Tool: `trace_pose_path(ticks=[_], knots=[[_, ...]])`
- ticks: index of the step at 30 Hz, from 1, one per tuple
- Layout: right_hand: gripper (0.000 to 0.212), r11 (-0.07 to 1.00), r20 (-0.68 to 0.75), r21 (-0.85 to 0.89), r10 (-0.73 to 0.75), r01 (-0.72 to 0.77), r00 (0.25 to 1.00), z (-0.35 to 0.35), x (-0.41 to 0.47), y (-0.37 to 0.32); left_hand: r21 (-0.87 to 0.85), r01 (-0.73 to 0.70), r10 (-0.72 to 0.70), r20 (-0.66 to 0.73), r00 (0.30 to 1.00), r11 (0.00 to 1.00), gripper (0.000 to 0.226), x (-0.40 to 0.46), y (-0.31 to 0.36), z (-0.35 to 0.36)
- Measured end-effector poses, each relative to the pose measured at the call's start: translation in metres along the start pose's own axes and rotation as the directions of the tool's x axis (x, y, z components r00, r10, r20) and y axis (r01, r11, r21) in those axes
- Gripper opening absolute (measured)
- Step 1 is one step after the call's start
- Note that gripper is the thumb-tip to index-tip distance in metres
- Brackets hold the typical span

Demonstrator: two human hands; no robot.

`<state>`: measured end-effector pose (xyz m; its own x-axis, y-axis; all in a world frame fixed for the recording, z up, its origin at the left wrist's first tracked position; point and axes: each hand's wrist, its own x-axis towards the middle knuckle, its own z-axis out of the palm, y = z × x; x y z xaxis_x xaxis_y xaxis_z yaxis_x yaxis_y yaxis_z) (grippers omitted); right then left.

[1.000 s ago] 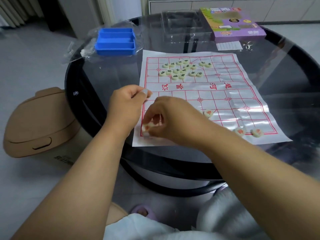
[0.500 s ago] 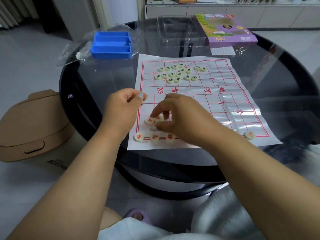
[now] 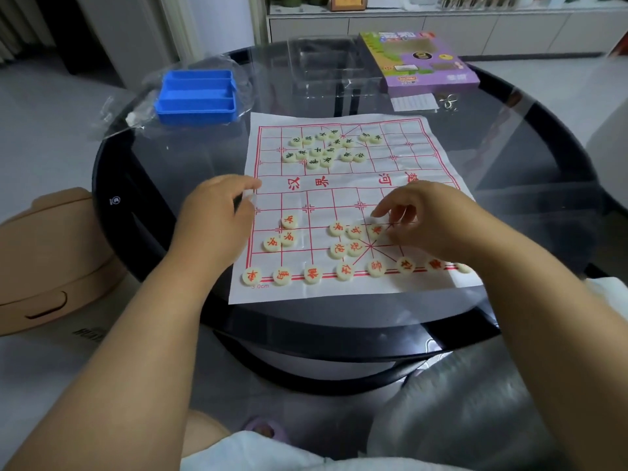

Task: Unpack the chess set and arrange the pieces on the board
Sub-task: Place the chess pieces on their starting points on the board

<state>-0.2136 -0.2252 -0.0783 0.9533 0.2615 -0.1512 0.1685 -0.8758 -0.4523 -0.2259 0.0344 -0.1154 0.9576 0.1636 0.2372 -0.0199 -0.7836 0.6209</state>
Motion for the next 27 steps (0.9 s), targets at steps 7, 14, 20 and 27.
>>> trace_pose_path(ticks=[7,14,20,27], knots=[[0.024,0.999,-0.012,-0.009,-0.045,0.045,0.999,0.003,0.002,0.003,0.078,-0.016,0.013,0.039,0.999,0.997,0.031,0.001,-0.003,0.009],[0.02,0.995,-0.006,0.013,-0.1,0.1,0.995,0.002,0.0,0.009,0.121,-0.012,0.009,0.029,1.0,0.993,0.031,0.001,-0.002,0.011],[0.02,0.996,-0.093,0.056,-0.067,0.073,0.993,-0.021,-0.02,0.039,0.185,-0.019,0.01,0.051,0.999,0.983,0.033,0.005,0.003,0.009],[0.021,0.998,-0.028,0.068,0.014,-0.012,1.0,-0.042,-0.047,0.072,0.199,-0.01,0.004,0.028,1.0,0.98,0.031,0.004,0.008,0.013]])
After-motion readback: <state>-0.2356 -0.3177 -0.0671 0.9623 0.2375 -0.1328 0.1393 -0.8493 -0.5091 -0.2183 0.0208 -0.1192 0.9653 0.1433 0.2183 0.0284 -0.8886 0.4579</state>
